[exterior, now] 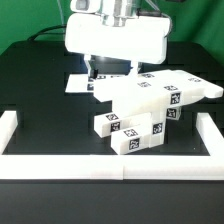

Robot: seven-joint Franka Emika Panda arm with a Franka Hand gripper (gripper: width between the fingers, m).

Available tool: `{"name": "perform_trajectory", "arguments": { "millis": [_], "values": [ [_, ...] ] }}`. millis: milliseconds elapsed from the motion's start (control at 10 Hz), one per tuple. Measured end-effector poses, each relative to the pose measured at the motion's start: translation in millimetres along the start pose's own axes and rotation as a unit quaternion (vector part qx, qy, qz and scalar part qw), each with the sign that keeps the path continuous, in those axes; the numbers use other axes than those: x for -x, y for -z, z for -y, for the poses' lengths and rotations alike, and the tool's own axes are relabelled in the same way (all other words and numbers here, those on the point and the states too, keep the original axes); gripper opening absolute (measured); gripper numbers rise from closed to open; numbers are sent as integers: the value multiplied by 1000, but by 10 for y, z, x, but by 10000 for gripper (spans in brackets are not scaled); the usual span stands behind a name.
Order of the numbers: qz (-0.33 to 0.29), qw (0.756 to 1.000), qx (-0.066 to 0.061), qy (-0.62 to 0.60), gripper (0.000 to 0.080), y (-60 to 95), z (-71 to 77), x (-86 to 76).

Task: Assemble chair

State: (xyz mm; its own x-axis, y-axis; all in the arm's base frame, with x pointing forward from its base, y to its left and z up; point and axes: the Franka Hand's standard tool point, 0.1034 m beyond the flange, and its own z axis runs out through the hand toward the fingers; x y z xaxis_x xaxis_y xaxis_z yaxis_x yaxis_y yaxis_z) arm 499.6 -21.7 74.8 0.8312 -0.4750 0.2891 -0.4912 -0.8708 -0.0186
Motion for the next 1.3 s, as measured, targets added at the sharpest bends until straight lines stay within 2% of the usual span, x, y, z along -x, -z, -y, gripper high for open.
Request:
{"name": "perform_trajectory", "arguments": {
  "millis": [200, 500, 800, 1300],
  "values": [
    [4, 1000, -5, -6, 649, -9, 149, -16],
    [-2, 1000, -9, -11, 649, -41, 282, -170],
    [-6, 1000, -9, -17, 649, -94, 360, -285],
    [-1, 1000, -7, -23, 649, -117, 373, -272]
  ]
}}
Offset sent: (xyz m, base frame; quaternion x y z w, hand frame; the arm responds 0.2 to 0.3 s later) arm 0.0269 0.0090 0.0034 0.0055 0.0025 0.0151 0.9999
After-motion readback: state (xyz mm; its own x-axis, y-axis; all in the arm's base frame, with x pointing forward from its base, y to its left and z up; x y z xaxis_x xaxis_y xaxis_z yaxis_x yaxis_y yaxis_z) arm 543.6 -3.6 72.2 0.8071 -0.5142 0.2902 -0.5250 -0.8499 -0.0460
